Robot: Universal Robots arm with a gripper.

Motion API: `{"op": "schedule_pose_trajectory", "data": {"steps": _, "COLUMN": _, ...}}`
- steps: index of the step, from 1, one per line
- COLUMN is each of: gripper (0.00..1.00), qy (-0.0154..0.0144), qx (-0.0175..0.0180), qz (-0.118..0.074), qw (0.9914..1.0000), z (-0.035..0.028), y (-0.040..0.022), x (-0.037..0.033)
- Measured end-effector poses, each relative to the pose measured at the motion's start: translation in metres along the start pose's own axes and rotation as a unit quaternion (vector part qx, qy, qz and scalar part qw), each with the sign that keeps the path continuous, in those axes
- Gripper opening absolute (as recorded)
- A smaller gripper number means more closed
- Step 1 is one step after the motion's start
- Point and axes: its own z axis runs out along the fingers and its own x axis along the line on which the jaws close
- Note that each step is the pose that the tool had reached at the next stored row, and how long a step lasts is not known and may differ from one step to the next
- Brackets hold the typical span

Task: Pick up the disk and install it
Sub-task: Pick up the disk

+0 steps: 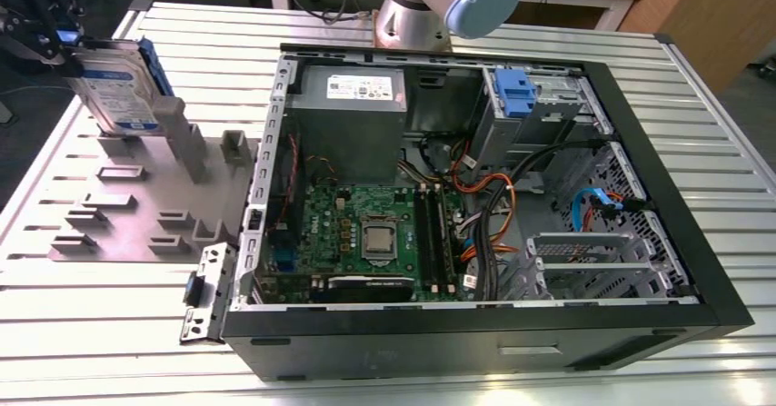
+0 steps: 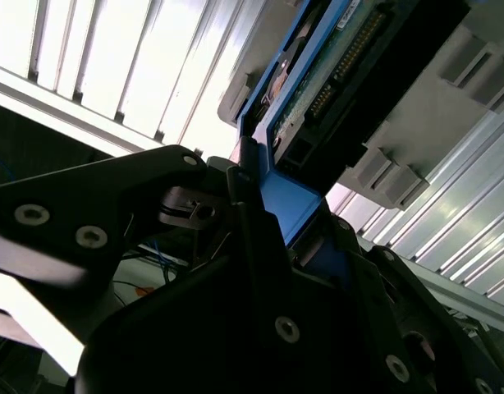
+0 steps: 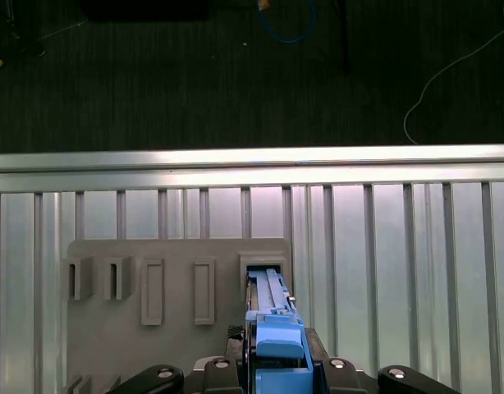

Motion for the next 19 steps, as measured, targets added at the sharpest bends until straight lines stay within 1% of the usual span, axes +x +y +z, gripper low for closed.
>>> {"op": "schedule_pose_trajectory", "data": {"steps": 18, "gripper": 0.36, "qy": 0.0, "qx": 0.0, "qz": 0.0, "qw": 1.0, "z": -0.0041, "y": 0.0001, "x": -0.0001}}
{"op": "schedule_pose_trajectory", "data": {"steps": 19, "gripper": 0.36, "qy": 0.0, "qx": 0.0, "qz": 0.0, "qw": 1.0, "z": -0.0059, "y": 0.0001, "x": -0.0002}}
